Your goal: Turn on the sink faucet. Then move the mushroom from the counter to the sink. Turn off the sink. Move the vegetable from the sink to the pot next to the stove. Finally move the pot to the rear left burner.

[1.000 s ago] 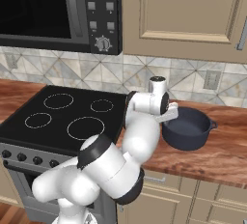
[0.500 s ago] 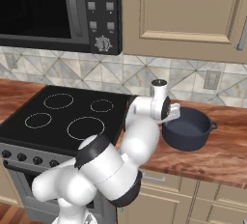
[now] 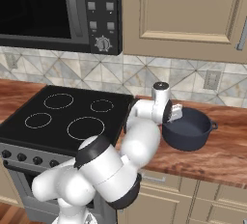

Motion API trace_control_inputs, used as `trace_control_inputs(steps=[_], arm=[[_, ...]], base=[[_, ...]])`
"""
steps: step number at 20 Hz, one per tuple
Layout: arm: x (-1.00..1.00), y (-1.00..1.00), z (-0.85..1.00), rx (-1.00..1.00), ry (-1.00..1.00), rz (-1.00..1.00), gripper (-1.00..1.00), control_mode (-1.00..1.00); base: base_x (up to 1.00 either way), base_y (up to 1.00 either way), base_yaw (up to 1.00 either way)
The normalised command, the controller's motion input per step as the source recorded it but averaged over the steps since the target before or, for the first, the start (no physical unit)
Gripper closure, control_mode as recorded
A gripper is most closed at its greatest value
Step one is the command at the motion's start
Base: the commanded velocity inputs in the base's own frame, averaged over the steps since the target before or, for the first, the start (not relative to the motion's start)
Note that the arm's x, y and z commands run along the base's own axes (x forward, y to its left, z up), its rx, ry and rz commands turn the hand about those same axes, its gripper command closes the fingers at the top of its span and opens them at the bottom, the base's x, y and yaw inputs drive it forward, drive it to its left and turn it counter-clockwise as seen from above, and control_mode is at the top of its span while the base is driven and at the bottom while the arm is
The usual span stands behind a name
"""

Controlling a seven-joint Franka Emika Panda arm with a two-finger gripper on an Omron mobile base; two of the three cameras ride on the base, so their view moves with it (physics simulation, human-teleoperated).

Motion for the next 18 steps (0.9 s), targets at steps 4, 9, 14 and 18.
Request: trace_control_inputs(steps=[4, 9, 14, 18], arm=[[0.0, -0.19, -0.03, 0.0, -0.01, 0.08, -1.0, -1.0], [0.04, -0.14, -0.21, 0.0, 0.02, 0.09, -1.0, -1.0], [0.09, -0.06, -0.28, 0.0, 0.08, 0.09, 1.0, -1.0], [0.08, 0.0, -0.12, 0.0, 0.06, 0.05, 1.0, -1.0]], base=[[0.0, 0.0, 0.0], [0.0, 0.0, 0.0], [0.0, 0.0, 0.0], [0.0, 0.0, 0.0]])
